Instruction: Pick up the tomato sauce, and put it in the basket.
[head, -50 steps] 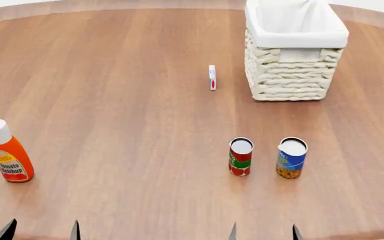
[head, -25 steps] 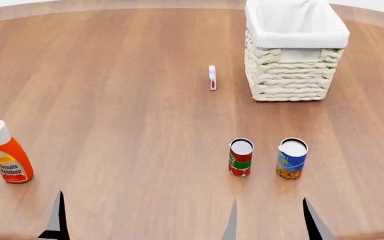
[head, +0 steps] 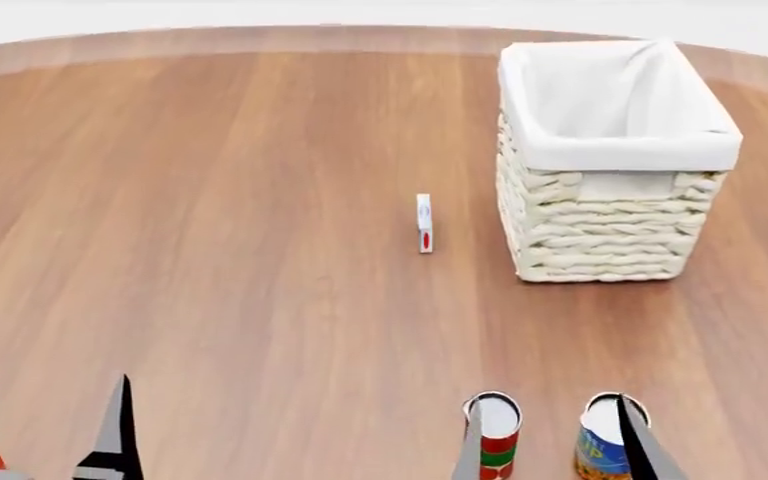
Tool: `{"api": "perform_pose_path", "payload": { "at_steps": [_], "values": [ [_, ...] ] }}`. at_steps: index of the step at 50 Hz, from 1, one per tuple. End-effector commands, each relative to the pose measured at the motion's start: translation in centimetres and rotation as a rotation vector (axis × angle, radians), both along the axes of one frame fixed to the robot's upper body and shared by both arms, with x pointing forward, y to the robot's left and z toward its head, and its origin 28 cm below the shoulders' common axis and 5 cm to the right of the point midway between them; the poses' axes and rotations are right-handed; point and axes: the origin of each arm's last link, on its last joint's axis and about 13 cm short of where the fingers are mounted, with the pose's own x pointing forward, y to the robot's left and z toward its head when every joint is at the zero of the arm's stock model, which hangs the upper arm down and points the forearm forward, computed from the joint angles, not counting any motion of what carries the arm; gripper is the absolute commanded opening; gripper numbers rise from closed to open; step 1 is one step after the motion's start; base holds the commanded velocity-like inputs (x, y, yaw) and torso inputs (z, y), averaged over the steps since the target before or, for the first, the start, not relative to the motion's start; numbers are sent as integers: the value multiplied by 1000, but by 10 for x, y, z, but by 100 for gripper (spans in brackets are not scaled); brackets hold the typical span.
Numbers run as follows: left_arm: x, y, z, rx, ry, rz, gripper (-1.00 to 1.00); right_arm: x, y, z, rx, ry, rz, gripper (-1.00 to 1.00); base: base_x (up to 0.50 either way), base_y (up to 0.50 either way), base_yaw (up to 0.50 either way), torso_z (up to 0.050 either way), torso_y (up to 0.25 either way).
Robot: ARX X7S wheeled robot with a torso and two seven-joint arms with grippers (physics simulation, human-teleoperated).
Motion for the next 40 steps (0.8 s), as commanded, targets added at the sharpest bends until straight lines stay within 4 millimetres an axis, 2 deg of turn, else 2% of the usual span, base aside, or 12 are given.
{"api": "perform_pose_path", "payload": {
  "at_steps": [1, 17, 40],
  "values": [
    [-3, 0, 3, -3, -14, -7, 100, 2, -3, -7, -4, 33, -12, 100, 500, 0, 0, 0, 0],
    [4, 1, -1, -3, -4, 3, 100, 4, -4, -8, 9, 52, -11, 100, 500, 0, 0, 0, 0],
    [1, 1, 4, 0, -15, -6, 100, 5, -6, -13, 32, 61, -22, 100, 491, 0, 0, 0, 1]
  ]
}}
